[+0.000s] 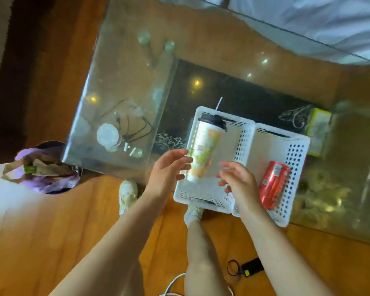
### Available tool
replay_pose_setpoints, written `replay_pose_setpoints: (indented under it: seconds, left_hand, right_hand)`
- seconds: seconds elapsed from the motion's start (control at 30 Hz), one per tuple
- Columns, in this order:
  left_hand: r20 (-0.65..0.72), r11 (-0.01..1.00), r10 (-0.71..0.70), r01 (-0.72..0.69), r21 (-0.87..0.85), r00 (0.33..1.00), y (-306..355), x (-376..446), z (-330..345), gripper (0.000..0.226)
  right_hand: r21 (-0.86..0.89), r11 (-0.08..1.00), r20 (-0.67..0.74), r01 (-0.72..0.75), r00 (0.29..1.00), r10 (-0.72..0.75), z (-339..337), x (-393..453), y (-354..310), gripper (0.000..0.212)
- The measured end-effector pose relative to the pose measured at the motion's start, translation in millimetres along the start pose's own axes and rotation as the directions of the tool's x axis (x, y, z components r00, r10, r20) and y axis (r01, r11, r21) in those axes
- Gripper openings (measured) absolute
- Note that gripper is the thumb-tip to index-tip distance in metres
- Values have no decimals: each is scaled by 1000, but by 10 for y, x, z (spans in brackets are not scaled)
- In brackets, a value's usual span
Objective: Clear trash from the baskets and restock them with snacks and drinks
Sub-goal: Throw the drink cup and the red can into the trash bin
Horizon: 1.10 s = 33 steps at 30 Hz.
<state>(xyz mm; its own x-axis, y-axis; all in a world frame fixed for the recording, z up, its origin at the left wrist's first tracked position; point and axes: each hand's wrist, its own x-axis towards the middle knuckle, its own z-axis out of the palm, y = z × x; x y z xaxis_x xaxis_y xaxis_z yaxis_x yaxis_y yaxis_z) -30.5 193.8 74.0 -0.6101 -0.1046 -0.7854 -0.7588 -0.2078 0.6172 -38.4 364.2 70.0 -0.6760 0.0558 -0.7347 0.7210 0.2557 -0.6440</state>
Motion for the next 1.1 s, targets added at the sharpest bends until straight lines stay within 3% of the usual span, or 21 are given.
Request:
replay_pose_setpoints:
  seconds: [0.1,0.17,0.3,0.4,0.53,0.77,0.97,1.1]
  left_hand:
    - [-7,968,67,-64,243,998,-109,162,510,35]
    - [-78,865,192,-131,485,978,-172,290,707,55]
    - [-127,672,378,-178,719,917,-193,532,931,73]
    - [-136,626,396,-159,763,908,-223,651,1029,80]
    - [-142,585,399,-133,800,906,-264,737,1093,85]
    - [-156,586,210,4,810,965,-288,893,1175,100]
    - [-71,769,-17,59,637,997,-249,1035,1206,108]
    - [-101,790,-9,68,609,995,-232,988,1166,100]
  right_hand:
    - [3,1000,-111,-18,994,18,-545,102,187,22]
    - [-71,997,-211,-27,977,11,-813,197,351,18]
    - [-256,959,-380,-122,925,16,-1109,452,635,54]
    - [-315,933,-418,-177,908,31,-1165,613,770,72]
    - [-360,917,-470,-172,883,-19,-1132,746,858,76]
    - [-403,895,-398,-192,917,18,-1139,881,955,81]
    - [-254,955,-294,-156,953,78,-1214,887,979,76]
    - [-173,979,-267,-104,962,55,-1259,802,892,77]
